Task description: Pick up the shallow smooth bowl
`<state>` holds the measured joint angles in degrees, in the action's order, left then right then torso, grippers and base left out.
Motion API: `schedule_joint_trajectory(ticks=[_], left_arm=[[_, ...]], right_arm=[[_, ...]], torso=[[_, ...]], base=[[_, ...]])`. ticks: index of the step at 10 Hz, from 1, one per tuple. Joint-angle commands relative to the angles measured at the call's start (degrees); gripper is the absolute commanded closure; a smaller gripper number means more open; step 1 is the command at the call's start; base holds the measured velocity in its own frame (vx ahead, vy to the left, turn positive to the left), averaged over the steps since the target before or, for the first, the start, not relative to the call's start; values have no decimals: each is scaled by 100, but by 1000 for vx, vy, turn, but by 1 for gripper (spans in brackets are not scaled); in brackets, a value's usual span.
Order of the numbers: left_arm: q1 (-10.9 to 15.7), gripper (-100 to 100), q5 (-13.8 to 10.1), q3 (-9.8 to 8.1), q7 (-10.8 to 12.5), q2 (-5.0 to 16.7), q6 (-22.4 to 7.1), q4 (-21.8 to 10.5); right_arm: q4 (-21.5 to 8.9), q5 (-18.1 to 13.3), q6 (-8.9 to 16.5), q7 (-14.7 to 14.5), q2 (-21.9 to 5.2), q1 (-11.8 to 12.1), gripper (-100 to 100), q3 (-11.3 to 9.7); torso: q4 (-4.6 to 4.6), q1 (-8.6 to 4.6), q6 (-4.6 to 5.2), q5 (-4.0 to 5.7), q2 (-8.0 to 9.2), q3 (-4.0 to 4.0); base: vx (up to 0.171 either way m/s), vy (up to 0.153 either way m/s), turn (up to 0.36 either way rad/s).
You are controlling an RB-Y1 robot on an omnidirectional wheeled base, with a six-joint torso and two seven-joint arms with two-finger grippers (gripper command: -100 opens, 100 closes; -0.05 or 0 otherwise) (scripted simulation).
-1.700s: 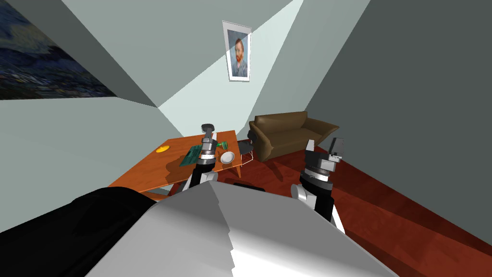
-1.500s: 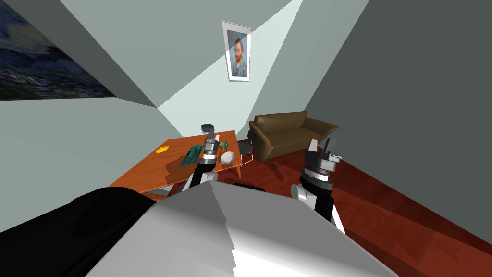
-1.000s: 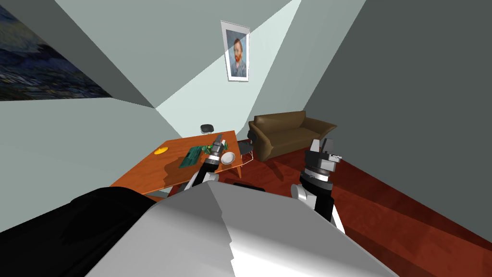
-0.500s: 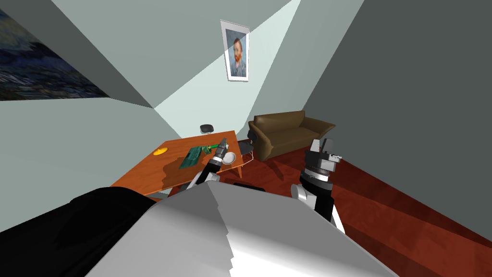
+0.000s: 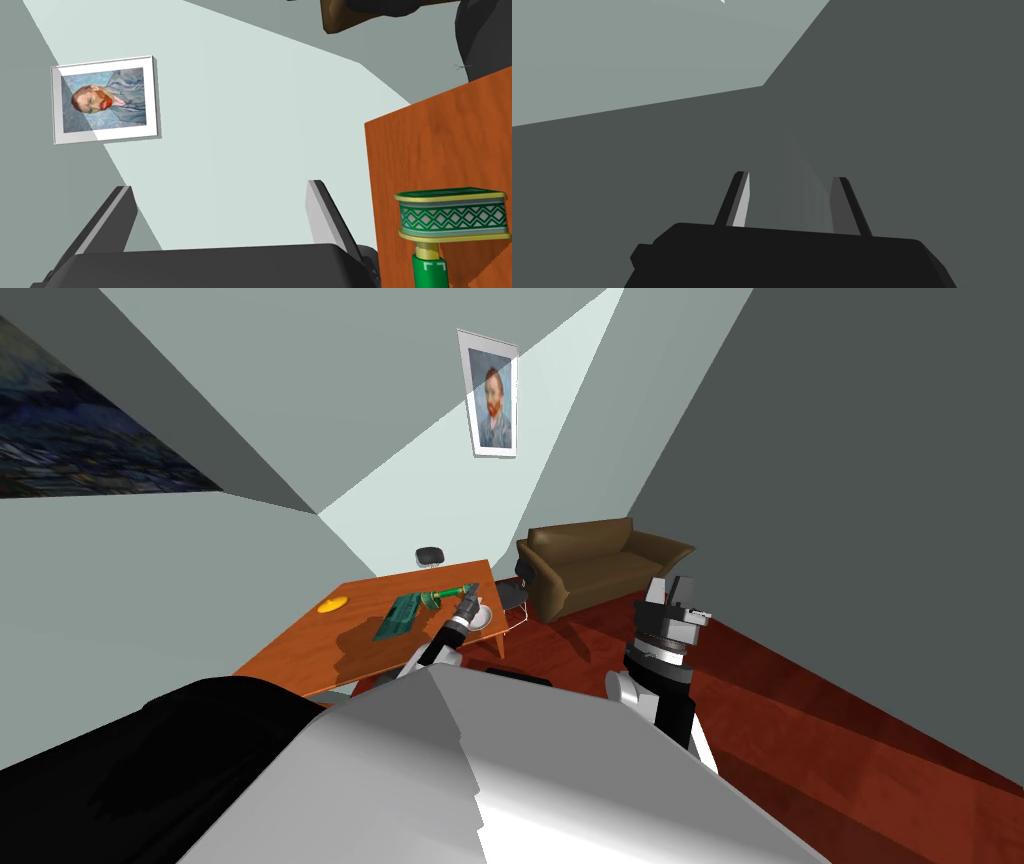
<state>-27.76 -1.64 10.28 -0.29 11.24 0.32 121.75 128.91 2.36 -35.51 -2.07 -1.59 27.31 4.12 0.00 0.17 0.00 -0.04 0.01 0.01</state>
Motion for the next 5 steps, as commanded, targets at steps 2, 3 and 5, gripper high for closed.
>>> schedule_joint_trajectory(ticks=[2, 3, 5], left_arm=[[9, -100, -53, 110, 175, 83, -426, -145], [48, -100, -86, 170, 272, 118, -612, -280], [92, -100, -123, 223, 366, 149, -884, -416]], right_arm=[[0, 0, 0, 0, 0, 0, 0, 0], [0, 0, 0, 0, 0, 0, 0, 0], [0, 0, 0, 0, 0, 0, 0, 0]], torso=[[0, -3, -1, 1, 1, 0], [0, -6, 0, 1, 1, 1], [-1, -5, -1, 1, 2, 1]], base=[[-8, 29, -23], [-11, 36, -41], [-5, 28, -14]])
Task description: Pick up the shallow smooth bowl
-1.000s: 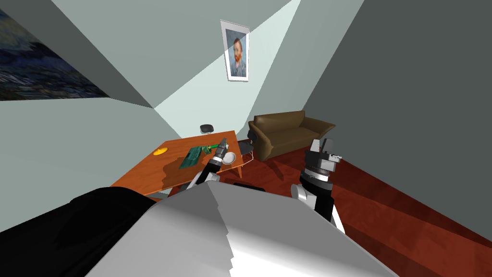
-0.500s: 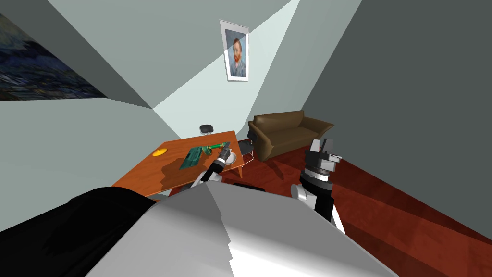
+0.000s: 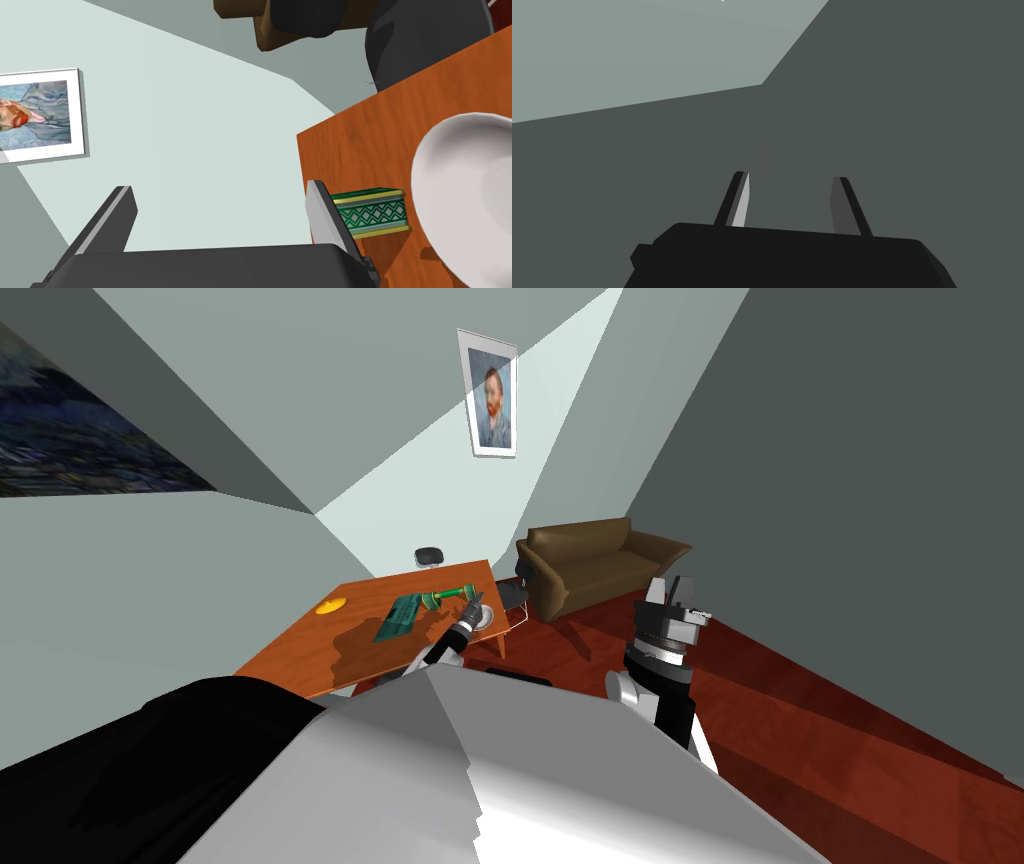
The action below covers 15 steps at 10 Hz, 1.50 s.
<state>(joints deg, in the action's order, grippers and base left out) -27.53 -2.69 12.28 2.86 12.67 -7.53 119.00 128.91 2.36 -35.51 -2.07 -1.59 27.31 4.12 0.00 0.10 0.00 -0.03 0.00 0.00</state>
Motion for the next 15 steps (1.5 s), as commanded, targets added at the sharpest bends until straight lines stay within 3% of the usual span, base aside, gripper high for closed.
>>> schedule_joint_trajectory(ticks=[1, 6, 10, 15], left_arm=[[69, -100, -17, 23, 51, 6, -174, -141], [276, -100, -191, 143, 393, 129, -1039, -691], [399, -100, -294, 142, 536, 191, -1516, -962], [743, -100, -581, -21, 804, 333, -2399, -1595]], right_arm=[[0, 0, 0, 0, 0, 0, 0, 0], [0, 0, 0, 0, 0, 0, 0, 0], [0, 0, 0, 0, 0, 0, 0, 0], [0, 0, 0, 0, 0, 0, 0, 0]], torso=[[0, 0, 0, 0, 0, 0], [1, -1, -1, 1, -2, -1], [1, -6, -1, 2, -3, -2], [1, -12, -1, 3, -8, -4]], base=[[-2, 21, -17], [-2, 23, -24], [2, 11, -15], [10, -2, -15]])
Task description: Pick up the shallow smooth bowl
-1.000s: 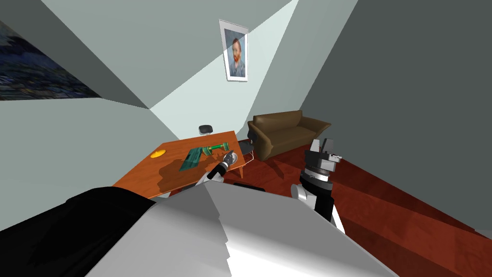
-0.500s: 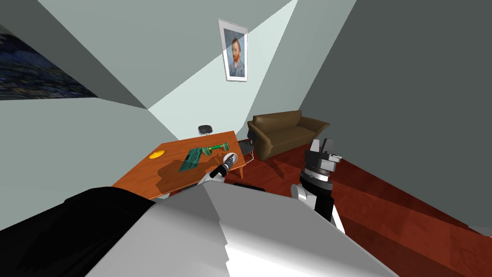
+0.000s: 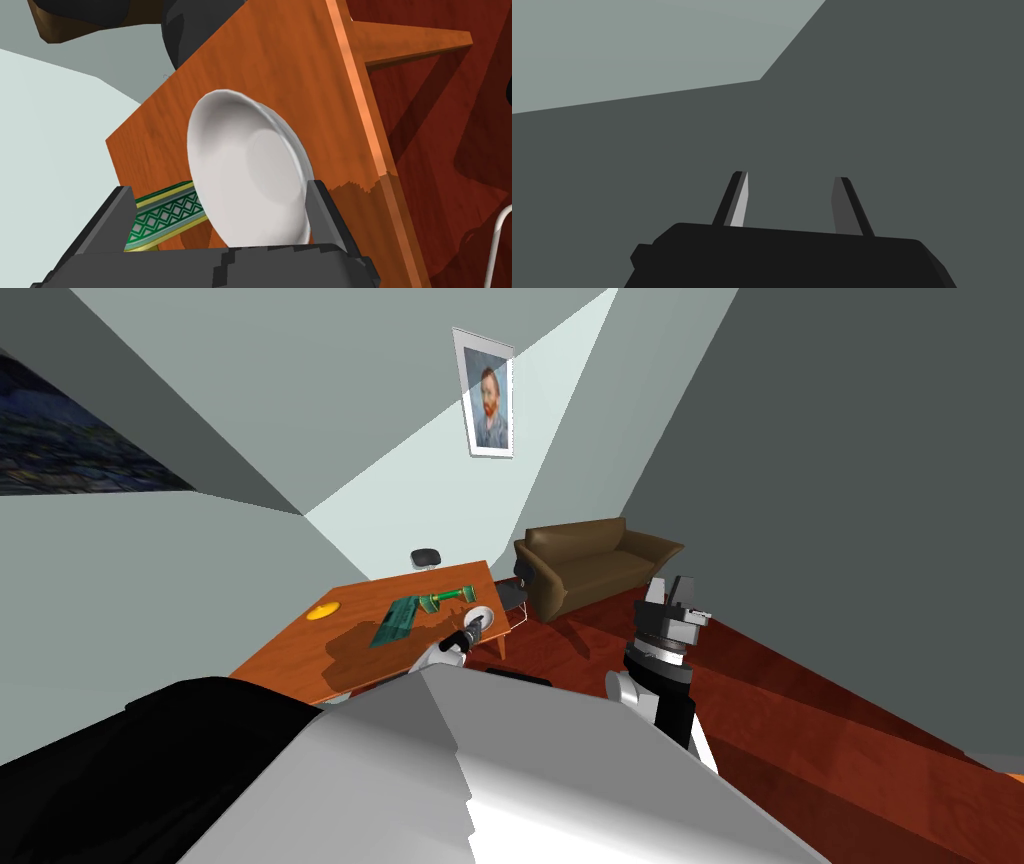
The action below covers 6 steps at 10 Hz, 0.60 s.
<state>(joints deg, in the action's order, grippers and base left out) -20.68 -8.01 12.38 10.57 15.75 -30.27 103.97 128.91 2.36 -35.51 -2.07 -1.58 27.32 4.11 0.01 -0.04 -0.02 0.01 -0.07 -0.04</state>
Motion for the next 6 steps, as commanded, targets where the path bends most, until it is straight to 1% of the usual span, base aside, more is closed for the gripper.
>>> schedule_joint_trajectory(ticks=[1, 2, 3, 6], left_arm=[[129, -100, -108, -84, 73, 48, -286, -209], [200, -100, -167, -141, 110, 67, -438, -321], [200, -100, -167, -141, 110, 67, -438, -321], [402, -100, -333, -317, 202, 104, -826, -634]], right_arm=[[0, 0, 0, 0, 0, 0, 0, 0], [0, 0, 0, 0, 0, 0, 0, 0], [0, 0, 0, 0, 0, 0, 0, 0], [0, 0, 0, 0, 0, 0, 0, 0]], torso=[[0, 0, 0, 0, 0, 0], [0, -1, 0, 0, 0, 0], [0, -3, 1, 1, 0, 0], [0, -3, 0, 1, 1, 1]], base=[[18, -12, -7], [14, -18, -9], [9, -13, -2], [13, -16, -7]])
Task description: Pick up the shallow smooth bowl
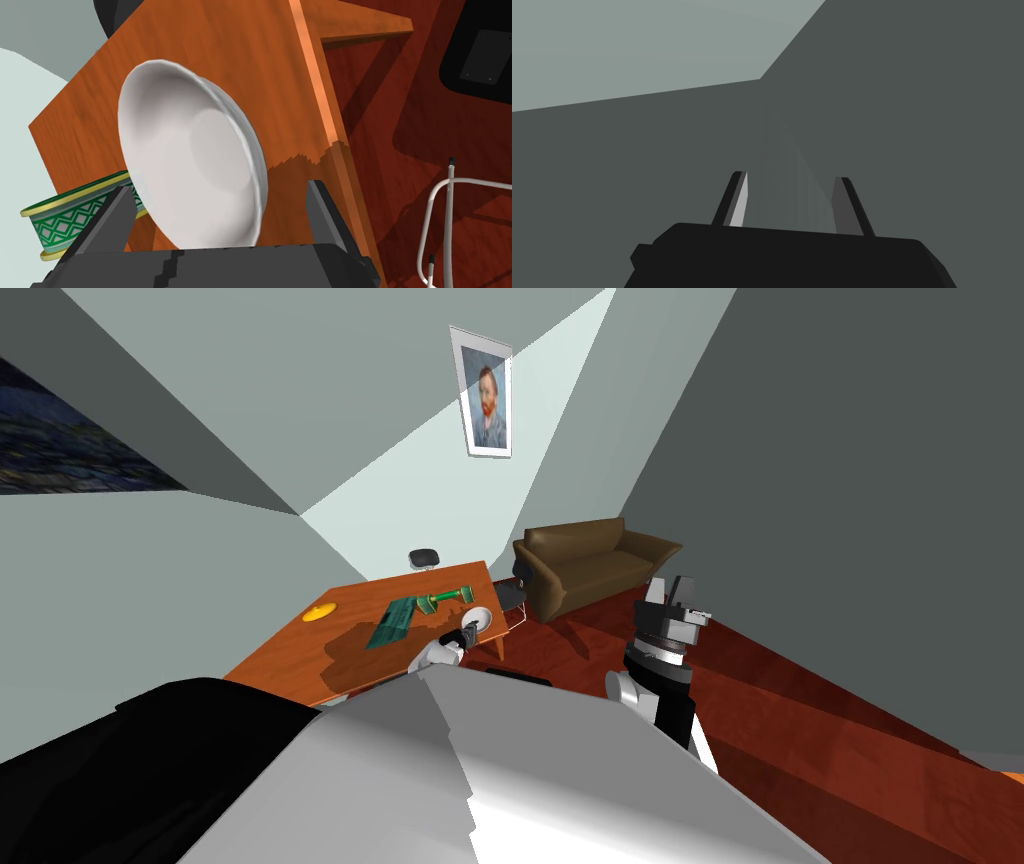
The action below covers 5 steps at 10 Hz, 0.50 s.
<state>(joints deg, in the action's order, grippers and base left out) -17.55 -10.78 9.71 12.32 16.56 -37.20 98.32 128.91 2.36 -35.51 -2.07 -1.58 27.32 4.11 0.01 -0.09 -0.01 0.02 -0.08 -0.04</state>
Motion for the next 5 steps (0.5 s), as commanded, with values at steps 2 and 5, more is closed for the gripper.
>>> schedule_joint_trajectory(ticks=[2, 5], left_arm=[[209, -100, -155, -157, 78, 40, -355, -251], [390, -100, -303, -317, 161, 88, -699, -523]], right_arm=[[0, 0, 0, 0, 0, 0, 0, 0], [0, 0, 0, 0, 0, 0, 0, 0]], torso=[[0, 0, 0, 0, -1, -1], [1, 0, 0, 0, -3, -1]], base=[[17, -22, -6], [19, -21, -7]])
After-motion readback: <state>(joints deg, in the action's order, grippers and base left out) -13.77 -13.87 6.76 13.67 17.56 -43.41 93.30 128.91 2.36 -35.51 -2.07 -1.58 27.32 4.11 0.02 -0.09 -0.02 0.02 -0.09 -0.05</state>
